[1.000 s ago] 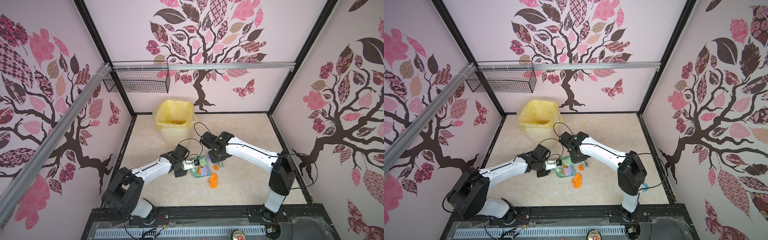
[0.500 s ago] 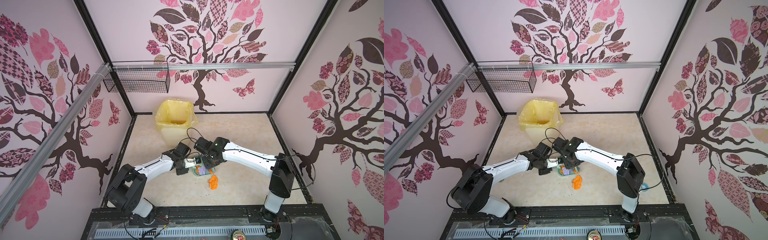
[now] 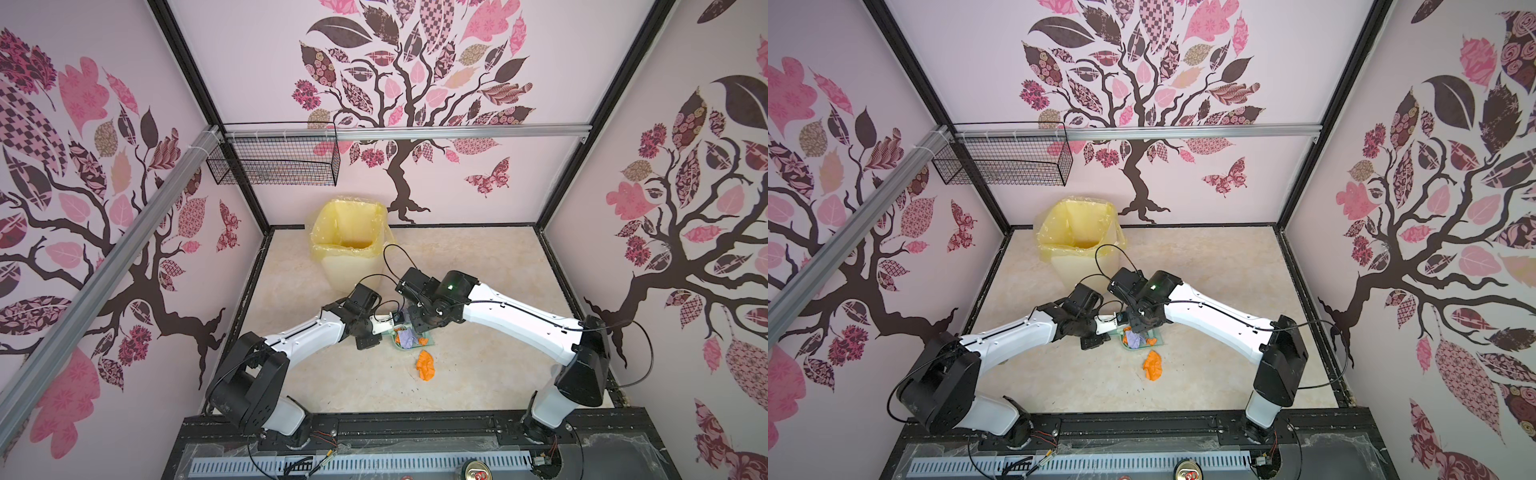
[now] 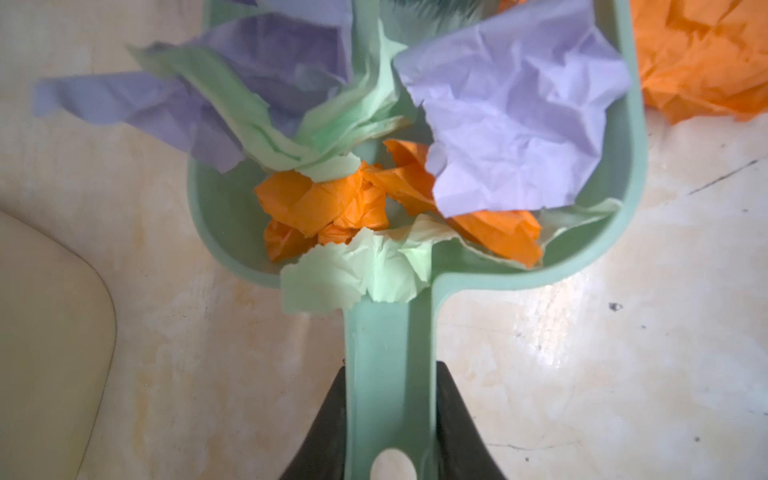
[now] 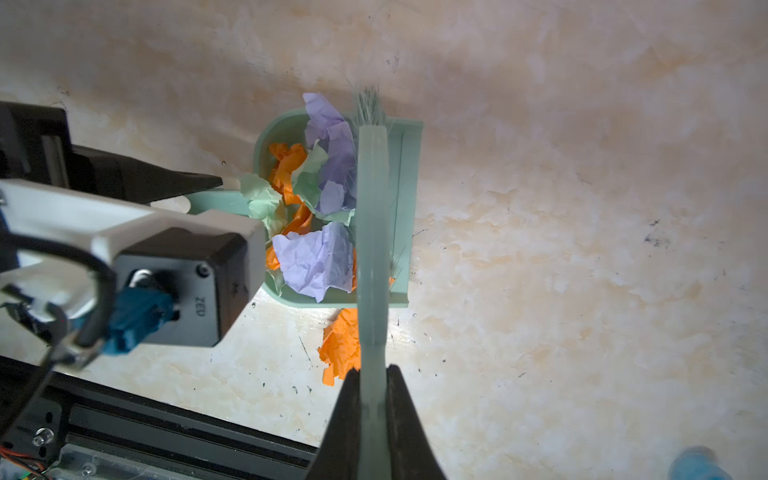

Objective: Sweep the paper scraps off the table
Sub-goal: 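Carry the filled dustpan over the bin with the left gripper while the right brush withdraws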

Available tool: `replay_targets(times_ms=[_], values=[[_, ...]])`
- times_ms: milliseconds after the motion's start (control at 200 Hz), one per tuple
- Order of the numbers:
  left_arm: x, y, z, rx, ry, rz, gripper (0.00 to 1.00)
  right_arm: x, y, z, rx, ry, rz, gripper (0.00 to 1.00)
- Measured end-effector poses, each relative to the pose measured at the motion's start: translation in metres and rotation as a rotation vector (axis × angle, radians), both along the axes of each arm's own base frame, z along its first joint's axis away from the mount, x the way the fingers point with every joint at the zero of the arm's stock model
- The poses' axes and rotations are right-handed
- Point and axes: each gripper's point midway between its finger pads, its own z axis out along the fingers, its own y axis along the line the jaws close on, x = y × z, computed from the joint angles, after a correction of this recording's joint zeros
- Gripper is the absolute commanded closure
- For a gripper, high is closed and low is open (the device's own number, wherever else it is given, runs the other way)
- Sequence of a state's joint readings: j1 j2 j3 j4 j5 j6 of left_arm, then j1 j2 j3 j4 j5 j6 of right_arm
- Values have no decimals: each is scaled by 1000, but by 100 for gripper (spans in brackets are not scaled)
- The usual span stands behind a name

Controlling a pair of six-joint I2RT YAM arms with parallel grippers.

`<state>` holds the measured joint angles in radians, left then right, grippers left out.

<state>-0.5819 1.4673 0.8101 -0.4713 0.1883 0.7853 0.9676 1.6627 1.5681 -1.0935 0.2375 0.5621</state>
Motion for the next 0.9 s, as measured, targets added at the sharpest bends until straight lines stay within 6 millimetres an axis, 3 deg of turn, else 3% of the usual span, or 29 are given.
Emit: replay_targets(times_ms=[300, 525, 725, 900], values=[[2, 5, 5, -25, -18, 24, 100, -9, -32, 37, 7, -61, -61, 100], [1, 6, 17, -48, -33, 28, 100, -26, -72, 67, 61, -138, -127, 100], [-8, 14, 44, -54, -53, 19, 100, -43, -105, 53, 52, -140, -177, 100], [-4, 23, 97, -80, -120, 9, 100, -54, -119, 22, 20, -103, -195, 100]])
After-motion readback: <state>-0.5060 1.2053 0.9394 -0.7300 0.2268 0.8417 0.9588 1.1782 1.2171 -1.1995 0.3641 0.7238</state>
